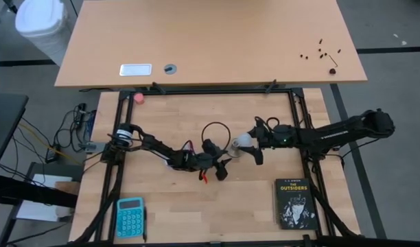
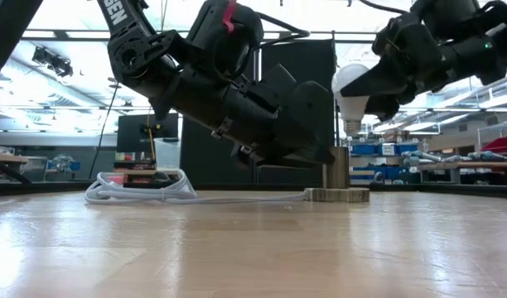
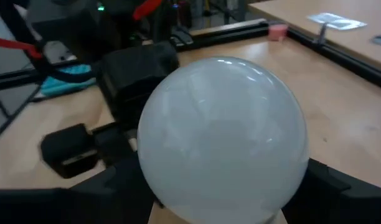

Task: Screw lightbulb
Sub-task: Insert the white lightbulb into the silver lamp

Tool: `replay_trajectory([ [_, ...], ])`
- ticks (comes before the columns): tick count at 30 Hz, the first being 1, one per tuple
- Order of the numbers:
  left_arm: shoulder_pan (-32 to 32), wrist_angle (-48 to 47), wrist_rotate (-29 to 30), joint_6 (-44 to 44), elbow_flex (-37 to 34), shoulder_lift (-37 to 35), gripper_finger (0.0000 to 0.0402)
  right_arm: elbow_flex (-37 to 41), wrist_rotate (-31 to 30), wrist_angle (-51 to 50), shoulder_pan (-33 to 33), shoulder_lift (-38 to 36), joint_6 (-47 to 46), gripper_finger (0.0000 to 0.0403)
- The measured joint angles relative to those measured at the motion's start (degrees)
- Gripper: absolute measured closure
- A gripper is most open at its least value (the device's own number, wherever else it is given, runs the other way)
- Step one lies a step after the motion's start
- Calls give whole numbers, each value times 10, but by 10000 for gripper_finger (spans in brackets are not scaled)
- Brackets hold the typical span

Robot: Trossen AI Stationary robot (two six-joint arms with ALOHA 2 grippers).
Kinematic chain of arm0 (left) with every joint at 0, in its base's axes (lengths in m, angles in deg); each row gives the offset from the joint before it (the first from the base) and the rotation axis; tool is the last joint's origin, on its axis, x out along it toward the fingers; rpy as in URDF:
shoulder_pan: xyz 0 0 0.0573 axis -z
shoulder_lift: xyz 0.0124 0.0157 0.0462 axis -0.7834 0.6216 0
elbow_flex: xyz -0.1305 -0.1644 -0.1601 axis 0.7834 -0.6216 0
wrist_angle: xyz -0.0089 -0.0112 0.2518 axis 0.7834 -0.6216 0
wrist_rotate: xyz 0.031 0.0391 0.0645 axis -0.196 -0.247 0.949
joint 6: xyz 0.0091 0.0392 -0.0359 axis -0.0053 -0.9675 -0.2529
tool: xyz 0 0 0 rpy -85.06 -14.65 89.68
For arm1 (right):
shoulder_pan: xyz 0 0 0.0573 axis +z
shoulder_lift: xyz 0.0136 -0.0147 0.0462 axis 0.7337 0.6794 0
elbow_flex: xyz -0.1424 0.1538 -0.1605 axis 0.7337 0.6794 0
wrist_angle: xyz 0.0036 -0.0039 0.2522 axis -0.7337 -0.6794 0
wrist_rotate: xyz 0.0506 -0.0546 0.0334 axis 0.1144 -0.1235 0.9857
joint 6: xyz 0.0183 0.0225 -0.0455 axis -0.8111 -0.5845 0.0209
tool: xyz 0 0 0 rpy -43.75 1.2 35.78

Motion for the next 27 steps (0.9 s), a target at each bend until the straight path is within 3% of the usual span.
replay_trajectory([
  [6,-4,2,33,-14,0,0,204,-21,47,18,-26,55,3,119],
  [17,-24,22,29,-79,0,0,107,-26,84,48,-72,113,-1,119],
  [23,-47,27,-31,-88,0,0,106,-26,122,56,-86,152,-33,119],
  [27,-51,32,-39,-109,0,0,112,-26,130,62,-86,167,-37,119],
])
